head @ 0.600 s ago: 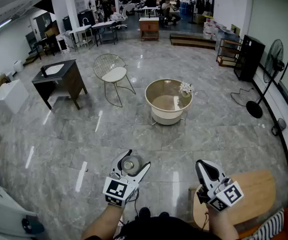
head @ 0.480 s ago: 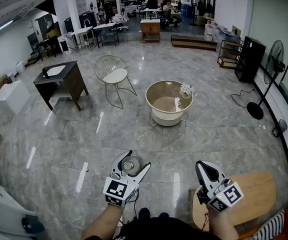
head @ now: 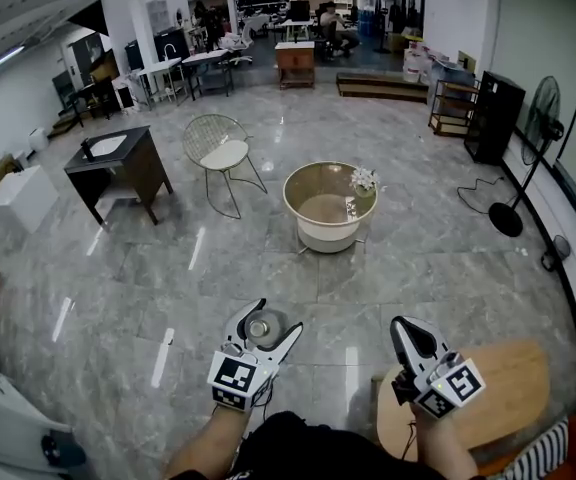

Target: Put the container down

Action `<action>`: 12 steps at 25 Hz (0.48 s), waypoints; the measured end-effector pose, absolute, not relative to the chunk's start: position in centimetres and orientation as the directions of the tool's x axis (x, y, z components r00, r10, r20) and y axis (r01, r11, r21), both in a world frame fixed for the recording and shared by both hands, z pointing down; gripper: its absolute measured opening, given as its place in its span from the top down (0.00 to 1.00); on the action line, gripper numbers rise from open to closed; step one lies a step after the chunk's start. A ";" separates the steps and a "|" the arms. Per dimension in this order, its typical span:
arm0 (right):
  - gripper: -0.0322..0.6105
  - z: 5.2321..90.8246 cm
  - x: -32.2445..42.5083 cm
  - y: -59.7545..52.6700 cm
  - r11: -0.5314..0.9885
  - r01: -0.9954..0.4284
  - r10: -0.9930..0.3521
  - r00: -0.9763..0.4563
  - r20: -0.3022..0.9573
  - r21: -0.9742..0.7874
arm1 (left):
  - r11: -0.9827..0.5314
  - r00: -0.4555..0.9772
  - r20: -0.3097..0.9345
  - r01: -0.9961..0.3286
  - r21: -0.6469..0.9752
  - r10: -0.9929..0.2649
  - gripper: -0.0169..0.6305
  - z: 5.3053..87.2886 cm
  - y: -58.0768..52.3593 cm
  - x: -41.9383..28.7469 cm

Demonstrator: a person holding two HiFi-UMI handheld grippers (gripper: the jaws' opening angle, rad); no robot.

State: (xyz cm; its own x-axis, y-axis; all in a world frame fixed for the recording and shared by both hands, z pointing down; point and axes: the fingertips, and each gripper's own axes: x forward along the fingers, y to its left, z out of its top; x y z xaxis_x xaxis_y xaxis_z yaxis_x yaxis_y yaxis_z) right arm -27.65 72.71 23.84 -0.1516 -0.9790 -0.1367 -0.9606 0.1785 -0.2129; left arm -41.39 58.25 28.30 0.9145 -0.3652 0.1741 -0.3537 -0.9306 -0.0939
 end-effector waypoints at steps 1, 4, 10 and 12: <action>0.93 23.8 -27.5 72.7 0.180 -0.959 -0.978 -0.151 -0.143 -0.219 | -0.932 0.915 0.177 -0.352 -0.091 -0.363 0.44 28.5 58.3 -41.3; 0.93 23.6 -27.3 72.5 0.193 -0.958 -0.975 -0.164 -0.147 -0.212 | -0.932 0.913 0.186 -0.354 -0.079 -0.363 0.44 28.9 58.2 -40.9; 0.93 24.2 -26.1 70.5 0.179 -0.956 -0.980 -0.151 -0.133 -0.232 | -0.935 0.918 0.174 -0.349 -0.067 -0.355 0.44 29.3 56.6 -39.7; 0.93 24.5 -25.8 69.2 0.171 -0.955 -0.982 -0.147 -0.115 -0.244 | -0.936 0.920 0.174 -0.345 -0.066 -0.351 0.44 29.5 55.3 -39.2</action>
State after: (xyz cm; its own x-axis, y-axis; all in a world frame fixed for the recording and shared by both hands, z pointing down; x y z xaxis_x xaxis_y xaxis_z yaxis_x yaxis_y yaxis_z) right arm -25.79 69.21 24.49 -0.1466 -0.9825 -0.1153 -0.9547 0.1710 -0.2437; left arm -39.24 55.29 29.53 0.9200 -0.3511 0.1739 -0.3448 -0.9363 -0.0661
